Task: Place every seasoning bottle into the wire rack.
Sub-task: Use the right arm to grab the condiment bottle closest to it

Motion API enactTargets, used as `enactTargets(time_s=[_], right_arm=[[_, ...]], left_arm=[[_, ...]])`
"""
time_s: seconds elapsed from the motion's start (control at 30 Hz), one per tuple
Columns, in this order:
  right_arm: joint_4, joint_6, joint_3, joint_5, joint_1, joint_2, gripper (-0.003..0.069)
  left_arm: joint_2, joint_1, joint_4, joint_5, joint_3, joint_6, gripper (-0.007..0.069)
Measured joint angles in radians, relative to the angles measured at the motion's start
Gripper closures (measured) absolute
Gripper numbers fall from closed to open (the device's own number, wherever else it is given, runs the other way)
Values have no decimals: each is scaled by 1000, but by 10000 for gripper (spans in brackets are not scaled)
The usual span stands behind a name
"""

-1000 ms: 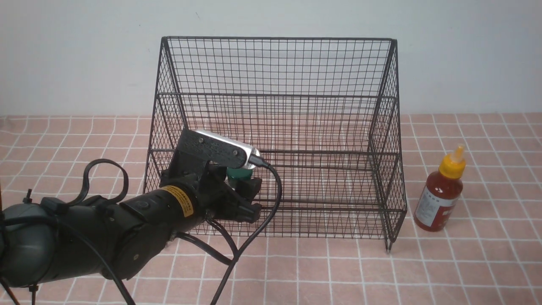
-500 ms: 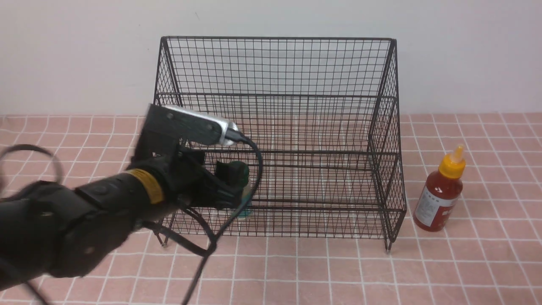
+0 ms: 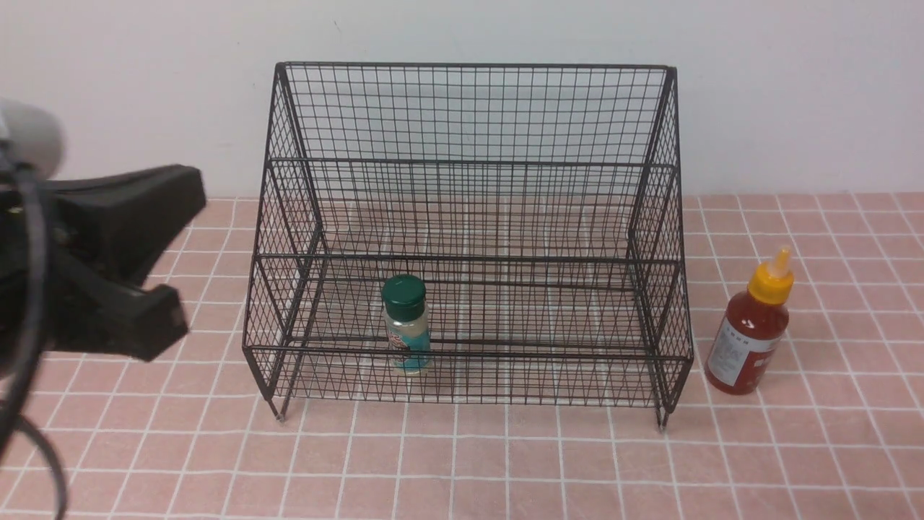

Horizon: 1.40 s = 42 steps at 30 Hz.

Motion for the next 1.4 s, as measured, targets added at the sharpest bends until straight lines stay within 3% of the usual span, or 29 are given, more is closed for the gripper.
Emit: enactTargets(time_s=[0.37, 0.93, 1.07, 1.23, 1.4], right_arm=[[0, 0, 0, 0, 0, 0, 673], [0, 0, 0, 0, 0, 0, 673], [0, 0, 0, 0, 0, 0, 673], [0, 0, 0, 0, 0, 0, 673], [0, 0, 0, 0, 0, 0, 673]], left_arm=[[-171, 0, 0, 22, 0, 0, 631], [-201, 0, 1, 81, 0, 0, 631], [-217, 5, -31, 96, 12, 48, 631], [-284, 93, -163, 101, 119, 189, 631], [-483, 305, -226, 101, 386, 255, 631]])
